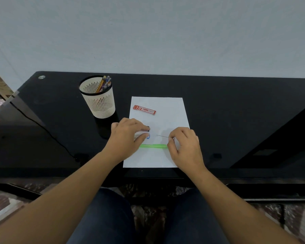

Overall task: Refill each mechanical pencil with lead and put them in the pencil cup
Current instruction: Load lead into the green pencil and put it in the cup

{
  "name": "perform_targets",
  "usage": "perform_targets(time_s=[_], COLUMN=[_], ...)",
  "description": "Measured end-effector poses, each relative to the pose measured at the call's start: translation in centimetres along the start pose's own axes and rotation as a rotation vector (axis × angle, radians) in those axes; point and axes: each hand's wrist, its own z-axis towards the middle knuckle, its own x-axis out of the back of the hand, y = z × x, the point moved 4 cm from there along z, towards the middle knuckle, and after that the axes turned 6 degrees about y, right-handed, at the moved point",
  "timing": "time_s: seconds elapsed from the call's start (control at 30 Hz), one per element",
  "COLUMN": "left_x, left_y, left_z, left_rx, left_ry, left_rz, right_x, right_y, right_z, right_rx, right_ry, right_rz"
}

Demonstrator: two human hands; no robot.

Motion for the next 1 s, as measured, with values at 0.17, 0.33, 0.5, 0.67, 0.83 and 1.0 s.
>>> perform_targets(time_s=[0.17, 0.33, 0.5, 0.67, 0.83, 1.0], left_x=[-0.5, -0.8, -0.7, -0.9, -0.9, -0.6], left_y=[1.2, 1.6, 1.8, 2.2, 0.6, -0.6], left_z=[-0.4, -0.6, -0.9, -1.6, -2.4, -2.4], left_rx=[-0.058, -0.039, -0.041, -0.067, -0.114, -0.117], left_ry=[-0.040, -0.045, -0.037, 0.011, -0.018, -0.018], left_rz=[-0.057, -0.073, -0.046, -0.076, 0.007, 0.108], right_x=[0.1, 0.2, 0.2, 0.1, 0.3, 0.2], right_y=[-0.5, -0.7, -0.8, -0.8, -0.4, -0.1], right_z=[0.0, 0.0, 0.0, -0.2, 0.0, 0.0], right_rx=[0.065, 0.071, 0.100, 0.146, 0.051, 0.013], right_ry=[-0.043, -0.038, -0.044, -0.038, 0.007, 0.017], right_rz=[0.002, 0.007, -0.008, -0.004, 0.048, 0.057])
